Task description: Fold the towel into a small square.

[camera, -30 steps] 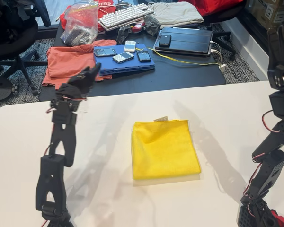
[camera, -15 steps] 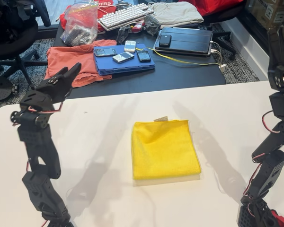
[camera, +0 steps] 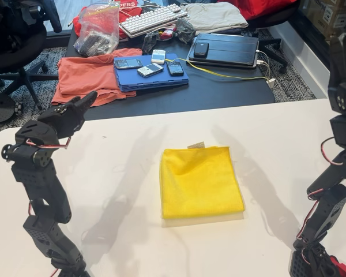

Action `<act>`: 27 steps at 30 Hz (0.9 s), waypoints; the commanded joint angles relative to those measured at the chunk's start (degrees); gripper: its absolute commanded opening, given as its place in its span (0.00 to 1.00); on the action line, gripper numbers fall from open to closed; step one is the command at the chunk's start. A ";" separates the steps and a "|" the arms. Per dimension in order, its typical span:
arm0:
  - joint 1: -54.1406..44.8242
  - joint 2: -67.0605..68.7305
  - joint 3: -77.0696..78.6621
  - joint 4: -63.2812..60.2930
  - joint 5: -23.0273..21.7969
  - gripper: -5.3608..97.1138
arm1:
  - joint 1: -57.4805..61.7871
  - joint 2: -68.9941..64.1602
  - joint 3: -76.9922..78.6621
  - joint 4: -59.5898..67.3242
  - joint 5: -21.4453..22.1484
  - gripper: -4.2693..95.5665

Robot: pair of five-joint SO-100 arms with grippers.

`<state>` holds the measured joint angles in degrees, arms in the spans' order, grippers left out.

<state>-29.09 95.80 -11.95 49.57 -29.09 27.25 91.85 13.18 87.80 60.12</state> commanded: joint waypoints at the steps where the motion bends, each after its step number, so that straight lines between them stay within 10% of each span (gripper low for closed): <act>1: 0.35 0.18 0.00 -0.09 0.00 0.24 | -0.18 1.32 -0.79 -1.23 -0.09 0.26; 27: 0.09 -0.09 0.00 -0.09 0.18 0.24 | -0.70 -1.05 -0.79 -16.88 0.53 0.26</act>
<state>-29.18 95.62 -11.95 49.57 -28.92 26.63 90.35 13.01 71.72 60.56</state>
